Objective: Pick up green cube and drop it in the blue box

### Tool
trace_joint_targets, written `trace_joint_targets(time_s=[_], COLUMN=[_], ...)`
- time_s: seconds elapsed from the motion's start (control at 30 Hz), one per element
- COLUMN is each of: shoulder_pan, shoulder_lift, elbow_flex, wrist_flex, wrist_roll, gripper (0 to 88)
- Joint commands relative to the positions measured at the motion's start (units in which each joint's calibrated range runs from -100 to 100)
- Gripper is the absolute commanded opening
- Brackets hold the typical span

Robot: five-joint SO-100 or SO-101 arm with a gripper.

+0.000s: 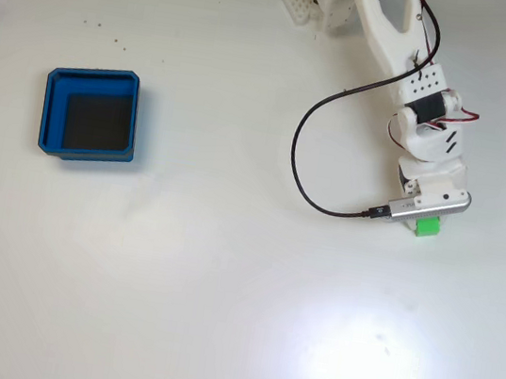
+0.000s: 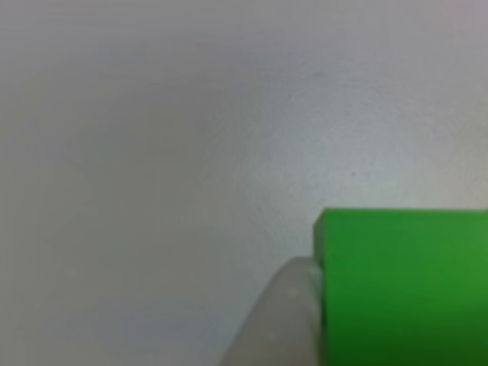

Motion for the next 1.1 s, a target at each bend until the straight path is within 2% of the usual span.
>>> trace_joint_targets(time_s=[0.0,0.33,0.7,1.07], shoulder_pan=[0.53,0.00,0.23,0.38], shoulder_lift=[-3.65,-12.10,-24.64,-36.01], elbow_flex=[-3.10,-2.39,-2.39,-2.57], wrist_flex=[-0.39,10.37,21.62,32.46], wrist_roll=[0.20,0.73,7.52,7.67], gripper=[2.0,2.0,2.0,2.0])
